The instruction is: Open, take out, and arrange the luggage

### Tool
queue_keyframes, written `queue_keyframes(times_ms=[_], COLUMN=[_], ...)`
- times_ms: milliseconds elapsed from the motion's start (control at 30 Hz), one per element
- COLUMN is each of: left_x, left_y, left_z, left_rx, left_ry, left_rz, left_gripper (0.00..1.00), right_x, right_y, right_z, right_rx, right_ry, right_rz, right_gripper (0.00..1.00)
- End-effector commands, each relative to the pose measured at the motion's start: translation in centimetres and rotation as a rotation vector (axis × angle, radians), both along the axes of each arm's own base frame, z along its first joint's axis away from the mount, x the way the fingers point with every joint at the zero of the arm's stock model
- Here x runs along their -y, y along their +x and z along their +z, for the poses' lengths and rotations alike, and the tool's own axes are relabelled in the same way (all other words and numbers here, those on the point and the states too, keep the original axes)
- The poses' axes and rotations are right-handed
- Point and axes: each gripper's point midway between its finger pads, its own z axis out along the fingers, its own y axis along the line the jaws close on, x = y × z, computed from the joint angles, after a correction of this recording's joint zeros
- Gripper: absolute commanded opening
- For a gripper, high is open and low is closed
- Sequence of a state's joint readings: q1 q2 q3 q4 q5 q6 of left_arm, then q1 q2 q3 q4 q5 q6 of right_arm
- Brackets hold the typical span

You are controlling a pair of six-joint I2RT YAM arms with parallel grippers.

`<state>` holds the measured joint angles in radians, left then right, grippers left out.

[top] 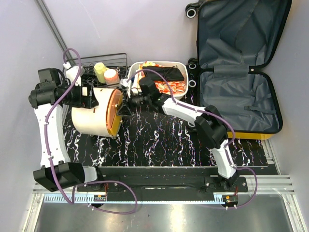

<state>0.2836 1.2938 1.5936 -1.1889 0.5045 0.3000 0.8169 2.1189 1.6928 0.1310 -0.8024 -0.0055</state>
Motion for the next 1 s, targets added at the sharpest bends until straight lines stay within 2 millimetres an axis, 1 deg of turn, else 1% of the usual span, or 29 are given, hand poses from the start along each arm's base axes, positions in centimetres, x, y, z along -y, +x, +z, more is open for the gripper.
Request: queue_keyframes(times_ms=[0, 33, 133, 167, 200, 233, 267, 300, 333, 367, 400, 433, 467, 500, 533, 567, 600, 633, 667, 733, 767, 833, 867, 933, 967], left_x=[0.9, 1.2, 2.6, 3.3, 3.5, 3.6, 3.7, 3.6, 3.4, 2.9, 2.5, 2.0, 1.0, 0.5, 0.1, -0.5, -1.0, -1.4, -2.0, -2.4, -2.7, -3.2, -3.8, -4.6, -5.6], left_y=[-0.9, -1.0, -1.4, -1.7, -1.8, -2.0, -2.1, -2.2, -2.1, -2.2, -2.1, -1.6, -1.5, -1.4, -1.5, -1.5, -1.5, -1.6, -1.7, -1.9, -2.1, -2.4, -2.6, -3.1, -3.2], left_z=[-0.9, -0.9, -0.6, -0.7, -0.7, -0.6, -1.1, -1.3, -1.6, -2.4, -2.7, -2.7, -3.4, -3.5, -4.2, -4.5, -4.7, -4.9, -5.1, -4.8, -5.0, -4.6, -4.5, -4.6, -4.4], left_rx=[-0.025, -0.027, -0.005, -0.001, 0.004, 0.014, 0.002, -0.001, -0.001, -0.024, -0.023, -0.009, -0.026, -0.026, -0.055, -0.067, -0.069, -0.075, -0.082, -0.052, -0.050, -0.017, -0.012, -0.023, -0.022], left_ry=[-0.026, -0.027, 0.010, 0.039, 0.058, 0.076, 0.095, 0.108, 0.126, 0.164, 0.194, 0.223, 0.274, 0.312, 0.341, 0.381, 0.432, 0.460, 0.493, 0.553, 0.571, 0.619, 0.653, 0.679, 0.702], left_rz=[-0.019, -0.026, -0.083, -0.104, -0.117, -0.117, -0.119, -0.119, -0.111, -0.094, -0.093, -0.079, -0.047, -0.059, -0.073, -0.081, -0.127, -0.139, -0.140, -0.208, -0.221, -0.279, -0.307, -0.332, -0.335], left_gripper=[0.91, 0.92, 0.94, 0.95, 0.96, 0.96, 0.96, 0.96, 0.96, 0.96, 0.96, 0.95, 0.95, 0.94, 0.93, 0.88, 0.86, 0.85, 0.83, 0.83, 0.82, 0.82, 0.82, 0.82, 0.82], right_x=[-3.7, -4.2, -5.6, -6.1, -6.2, -6.3, -6.1, -6.0, -5.7, -5.3, -4.8, -4.1, -3.5, -2.9, -1.8, -1.0, -0.3, 1.1, 1.8, 3.2, 4.3, 5.5, 6.3, 7.1, 7.4], right_y=[0.1, 0.3, -0.5, -1.0, -1.2, -1.4, -1.7, -1.8, -2.1, -2.3, -2.3, -2.4, -2.4, -2.2, -1.5, -1.1, -0.7, 0.5, 1.0, 2.0, 2.9, 3.6, 4.4, 4.7, 4.9], right_z=[1.4, 1.9, 2.1, 1.8, 1.9, 2.5, 2.4, 2.7, 3.8, 3.6, 4.0, 5.5, 5.0, 5.4, 6.0, 5.9, 6.0, 6.5, 6.3, 6.1, 6.4, 6.4, 6.4, 6.2, 6.2], right_rx=[-0.013, 0.000, -0.001, -0.014, -0.018, -0.014, -0.030, -0.033, -0.024, -0.018, -0.007, 0.013, 0.014, 0.018, 0.011, 0.004, -0.003, -0.006, -0.009, -0.014, 0.000, -0.001, 0.013, 0.018, 0.022], right_ry=[0.083, 0.109, 0.133, 0.133, 0.136, 0.150, 0.147, 0.153, 0.163, 0.155, 0.156, 0.170, 0.153, 0.153, 0.146, 0.136, 0.130, 0.124, 0.114, 0.093, 0.090, 0.075, 0.069, 0.057, 0.052], right_rz=[0.004, -0.001, 0.014, 0.022, 0.026, 0.027, 0.027, 0.026, 0.030, 0.029, 0.026, 0.024, 0.020, 0.013, -0.003, -0.013, -0.023, -0.049, -0.059, -0.086, -0.108, -0.128, -0.143, -0.154, -0.159], right_gripper=[0.46, 0.47, 0.48, 0.50, 0.52, 0.53, 0.53, 0.54, 0.54, 0.54, 0.55, 0.58, 0.59, 0.60, 0.62, 0.63, 0.64, 0.65, 0.66, 0.66, 0.66, 0.67, 0.67, 0.68, 0.68])
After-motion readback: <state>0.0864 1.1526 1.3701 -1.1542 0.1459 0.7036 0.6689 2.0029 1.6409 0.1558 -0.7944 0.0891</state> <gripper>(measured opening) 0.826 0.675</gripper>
